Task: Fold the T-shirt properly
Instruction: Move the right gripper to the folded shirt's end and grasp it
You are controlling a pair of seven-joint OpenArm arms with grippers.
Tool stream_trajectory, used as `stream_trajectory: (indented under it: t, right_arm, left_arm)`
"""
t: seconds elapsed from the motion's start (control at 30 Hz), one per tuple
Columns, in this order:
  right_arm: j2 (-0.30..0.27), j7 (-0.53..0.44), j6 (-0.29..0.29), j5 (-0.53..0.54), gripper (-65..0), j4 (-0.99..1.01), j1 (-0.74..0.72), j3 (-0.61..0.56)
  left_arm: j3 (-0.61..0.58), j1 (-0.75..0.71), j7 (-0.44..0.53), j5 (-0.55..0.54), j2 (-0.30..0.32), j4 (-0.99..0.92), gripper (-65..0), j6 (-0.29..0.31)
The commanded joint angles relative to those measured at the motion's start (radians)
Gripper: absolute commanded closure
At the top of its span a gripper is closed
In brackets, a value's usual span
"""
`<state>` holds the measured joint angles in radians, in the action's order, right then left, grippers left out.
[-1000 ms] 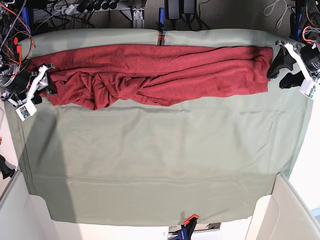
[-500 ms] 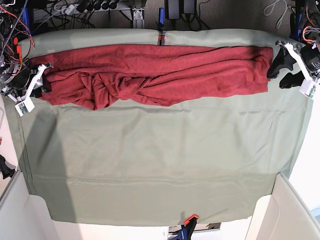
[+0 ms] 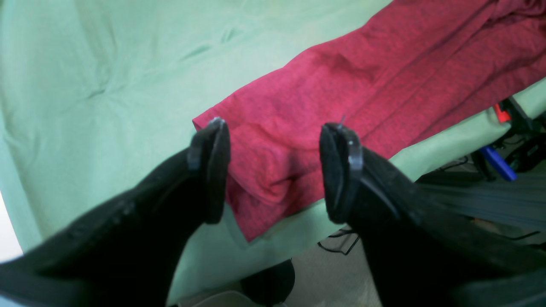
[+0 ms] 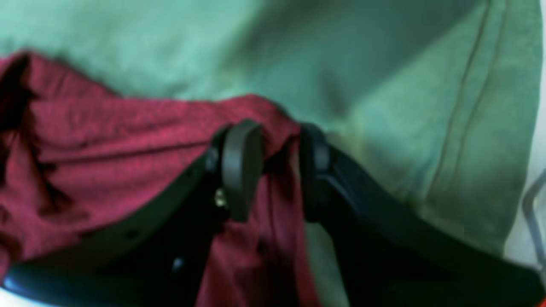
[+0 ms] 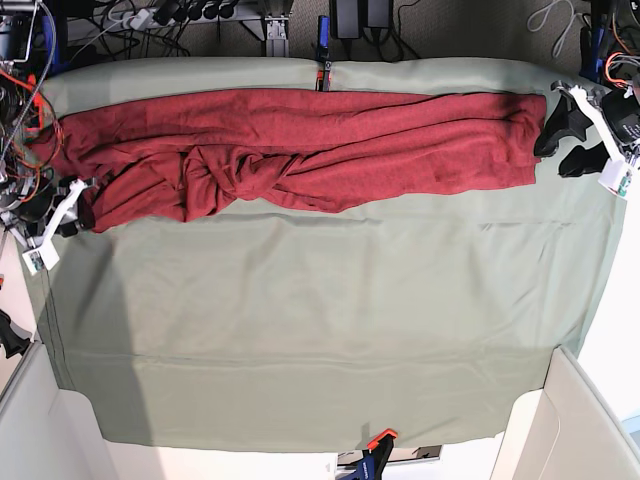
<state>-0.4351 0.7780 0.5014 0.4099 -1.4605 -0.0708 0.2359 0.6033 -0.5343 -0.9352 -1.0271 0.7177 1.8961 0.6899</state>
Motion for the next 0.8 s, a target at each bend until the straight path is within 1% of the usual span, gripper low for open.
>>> stream_trajectory:
  t: [0.0, 0.13, 0.17, 0.2, 0.27, 0.4, 0.43, 0.53, 0.57, 0.6, 0.67, 0.73, 0.77]
  right_arm:
    - [-0.011, -0.021, -0.001, 0.013, -17.5, -0.004, -0.031, 0.004]
    - [0.005, -0.023, -0.008, 0.019, -17.5, 0.007, -0.064, 0.004]
    - [0.009, -0.023, -0.008, 0.018, -15.9, 0.007, -0.068, 0.004]
    - [0.012, -0.023, -0.008, 0.019, -12.0, 0.006, -0.072, 0.004]
    - [0.016, -0.023, -0.007, 0.019, 0.0, 0.006, -0.073, 0.004]
    - [0.017, -0.022, -0.004, 0.033, 0.0, 0.006, -0.073, 0.004]
    - [0.017, -0.022, -0.004, 0.045, -1.5, 0.004, -0.073, 0.004]
    - [0.017, -0.022, -0.004, 0.081, -35.6, -0.002, -0.073, 0.005]
    - [0.017, -0.022, -0.004, 0.092, -43.6, -0.006, -0.075, 0.006]
    - [0.017, -0.022, -0.005, 0.1, -45.3, -0.009, -0.077, 0.006]
    - [0.017, -0.019, -0.008, 0.101, -45.1, -0.019, -0.09, 0.007]
    - [0.018, -0.016, -0.016, 0.109, -45.1, -0.044, -0.103, 0.012]
    - [0.018, -0.01, -0.026, 0.116, -45.1, -0.063, -0.108, 0.016]
  left_arm:
    - [0.012, 0.002, 0.018, -0.016, 0.021, 0.011, -36.1, 0.008]
    - [0.012, 0.002, 0.035, -0.005, 0.002, 0.011, -36.1, 0.008]
    - [0.013, 0.002, 0.05, 0.013, -0.008, 0.011, -36.1, 0.008]
    - [0.013, 0.002, 0.064, 0.031, -0.018, 0.011, -36.1, 0.008]
    - [0.013, 0.002, 0.075, 0.045, -0.035, 0.011, -36.1, 0.008]
    - [0.013, 0.002, 0.075, 0.047, -0.063, 0.011, -36.1, 0.008]
    - [0.013, 0.002, 0.076, 0.058, -0.07, 0.011, -36.1, 0.008]
    - [0.013, 0.002, 0.094, 0.104, -0.08, 0.011, -36.2, 0.008]
    - [0.013, 0.002, 0.103, 0.125, -0.083, 0.011, -36.5, 0.008]
    - [0.013, 0.002, 0.109, 0.145, -0.086, 0.011, -39.1, 0.008]
    - [0.013, 0.002, 0.124, 0.179, -0.09, 0.008, -43.7, -0.003]
    - [0.013, 0.002, 0.124, 0.191, -0.092, -0.001, -44.2, -0.026]
    - [0.013, 0.002, 0.124, 0.191, -0.092, -0.006, -44.2, -0.028]
